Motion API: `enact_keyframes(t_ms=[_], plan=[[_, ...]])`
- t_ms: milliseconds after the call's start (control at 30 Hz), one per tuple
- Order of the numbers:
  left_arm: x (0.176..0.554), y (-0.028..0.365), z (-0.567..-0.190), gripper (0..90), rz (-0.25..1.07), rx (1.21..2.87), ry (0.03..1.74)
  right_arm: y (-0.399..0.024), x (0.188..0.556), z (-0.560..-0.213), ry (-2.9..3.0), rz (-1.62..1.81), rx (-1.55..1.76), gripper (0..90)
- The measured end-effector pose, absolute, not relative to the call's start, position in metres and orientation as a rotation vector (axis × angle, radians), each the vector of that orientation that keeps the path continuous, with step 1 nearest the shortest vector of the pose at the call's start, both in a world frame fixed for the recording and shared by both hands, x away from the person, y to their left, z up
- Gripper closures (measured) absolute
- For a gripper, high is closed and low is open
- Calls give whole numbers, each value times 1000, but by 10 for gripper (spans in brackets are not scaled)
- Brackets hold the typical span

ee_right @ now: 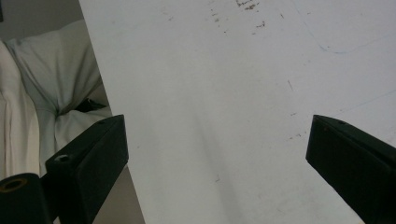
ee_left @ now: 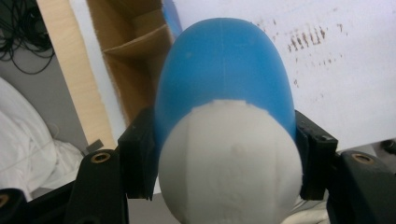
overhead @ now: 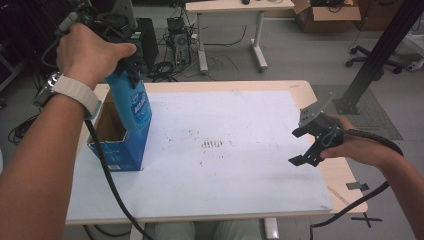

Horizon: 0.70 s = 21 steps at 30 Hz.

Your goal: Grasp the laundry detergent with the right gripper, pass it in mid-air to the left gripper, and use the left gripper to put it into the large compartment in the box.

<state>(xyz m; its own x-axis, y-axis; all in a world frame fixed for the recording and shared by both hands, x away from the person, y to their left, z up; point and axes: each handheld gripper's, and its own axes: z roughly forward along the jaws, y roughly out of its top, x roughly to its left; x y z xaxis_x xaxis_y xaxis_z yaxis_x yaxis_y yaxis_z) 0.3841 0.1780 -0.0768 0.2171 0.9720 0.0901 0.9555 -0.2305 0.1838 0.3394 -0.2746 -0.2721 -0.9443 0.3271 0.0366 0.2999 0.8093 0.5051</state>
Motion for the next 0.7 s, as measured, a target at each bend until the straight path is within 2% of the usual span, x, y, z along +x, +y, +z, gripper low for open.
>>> enact_keyframes(t_ms=[367,700], plan=[[390,210,-66,379,347,2240,2014,-275,344,-276,2940,803,525,57],[396,230,-81,379,386,2175,2063,-273,346,-277,2941,799,531,56]])
